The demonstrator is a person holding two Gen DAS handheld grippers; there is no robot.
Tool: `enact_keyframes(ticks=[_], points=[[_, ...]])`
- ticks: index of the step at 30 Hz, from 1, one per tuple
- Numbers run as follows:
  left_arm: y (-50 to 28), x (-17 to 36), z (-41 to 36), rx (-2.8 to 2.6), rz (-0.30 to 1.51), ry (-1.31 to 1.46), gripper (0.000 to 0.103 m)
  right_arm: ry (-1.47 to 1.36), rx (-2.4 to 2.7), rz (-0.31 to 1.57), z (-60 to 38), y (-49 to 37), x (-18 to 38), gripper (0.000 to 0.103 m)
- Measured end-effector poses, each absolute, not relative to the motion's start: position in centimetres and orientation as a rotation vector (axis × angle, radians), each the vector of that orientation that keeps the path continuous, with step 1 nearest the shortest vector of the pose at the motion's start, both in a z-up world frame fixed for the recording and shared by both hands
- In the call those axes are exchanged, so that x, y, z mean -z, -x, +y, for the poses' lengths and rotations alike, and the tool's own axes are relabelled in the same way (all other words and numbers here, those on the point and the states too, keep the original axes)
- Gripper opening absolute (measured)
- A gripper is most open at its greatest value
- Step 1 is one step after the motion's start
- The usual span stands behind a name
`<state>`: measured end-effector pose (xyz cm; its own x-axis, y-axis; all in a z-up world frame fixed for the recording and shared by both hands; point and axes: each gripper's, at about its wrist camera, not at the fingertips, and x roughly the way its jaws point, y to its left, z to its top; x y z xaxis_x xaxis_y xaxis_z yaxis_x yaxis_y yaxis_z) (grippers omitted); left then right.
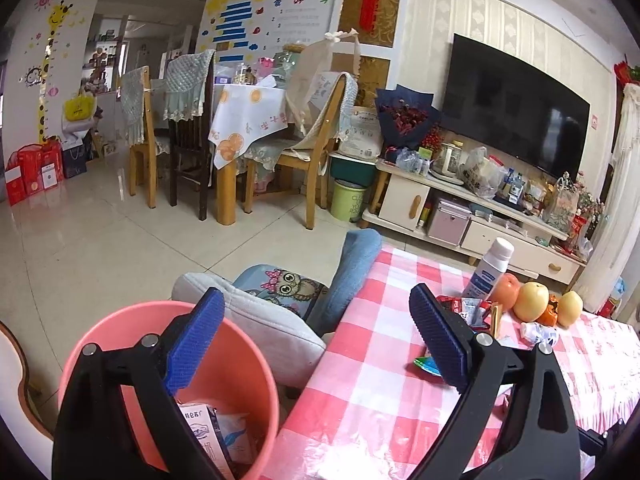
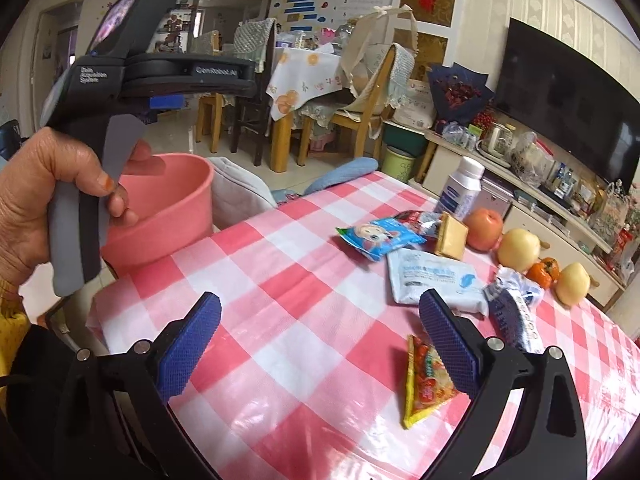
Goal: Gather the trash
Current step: 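Bring both tools back toward the table over the remaining snack packets, then close the left tool on the yellow-green snack bag while the right tool approaches the white printed packet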
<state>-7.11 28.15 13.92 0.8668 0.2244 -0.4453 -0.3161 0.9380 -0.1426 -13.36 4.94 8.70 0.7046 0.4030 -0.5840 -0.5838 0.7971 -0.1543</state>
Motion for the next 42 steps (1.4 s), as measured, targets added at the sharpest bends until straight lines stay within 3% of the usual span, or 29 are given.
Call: enact_keyframes(ticks=[16,42], points=[[5.6,-13.4,22.9,-0.133,0.521,0.16,0.094,0.342,-0.514,0.598,0.2,12.3,-8.8,0.098],[3.0,-6.4,7.5,0.344,0.978,0.23,0.094,0.075,-0.263,0.452,-16.5,10.0,-14.1,0.098]])
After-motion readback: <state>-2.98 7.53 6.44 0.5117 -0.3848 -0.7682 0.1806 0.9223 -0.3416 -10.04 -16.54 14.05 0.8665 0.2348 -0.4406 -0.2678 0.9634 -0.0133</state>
